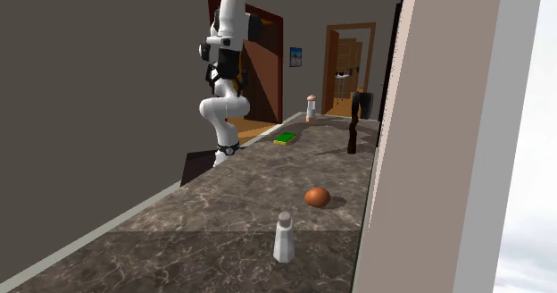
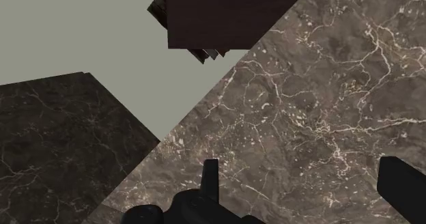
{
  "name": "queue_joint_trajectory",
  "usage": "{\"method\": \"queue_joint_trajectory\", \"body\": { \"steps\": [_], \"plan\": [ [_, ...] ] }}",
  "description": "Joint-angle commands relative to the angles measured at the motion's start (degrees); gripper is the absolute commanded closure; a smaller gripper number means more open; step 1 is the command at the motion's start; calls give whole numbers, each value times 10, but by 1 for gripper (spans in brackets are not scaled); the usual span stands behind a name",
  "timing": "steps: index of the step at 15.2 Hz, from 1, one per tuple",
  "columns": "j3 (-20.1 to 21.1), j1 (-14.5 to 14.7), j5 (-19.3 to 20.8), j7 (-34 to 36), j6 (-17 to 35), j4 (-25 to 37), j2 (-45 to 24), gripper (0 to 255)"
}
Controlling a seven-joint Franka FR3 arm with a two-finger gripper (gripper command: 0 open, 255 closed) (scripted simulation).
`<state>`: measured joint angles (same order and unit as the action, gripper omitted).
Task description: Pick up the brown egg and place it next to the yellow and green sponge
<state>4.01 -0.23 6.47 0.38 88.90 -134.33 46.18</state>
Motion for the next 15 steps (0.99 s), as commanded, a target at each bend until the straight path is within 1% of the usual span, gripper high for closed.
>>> {"method": "queue_joint_trajectory", "body": {
  "steps": [1, 8, 15],
  "plan": [
    [0, 0, 0, 0, 0, 0, 0, 0],
    [25, 16, -12, 16, 123, -5, -107, 0],
    [53, 26, -10, 34, 230, 25, -234, 0]
  ]
}}
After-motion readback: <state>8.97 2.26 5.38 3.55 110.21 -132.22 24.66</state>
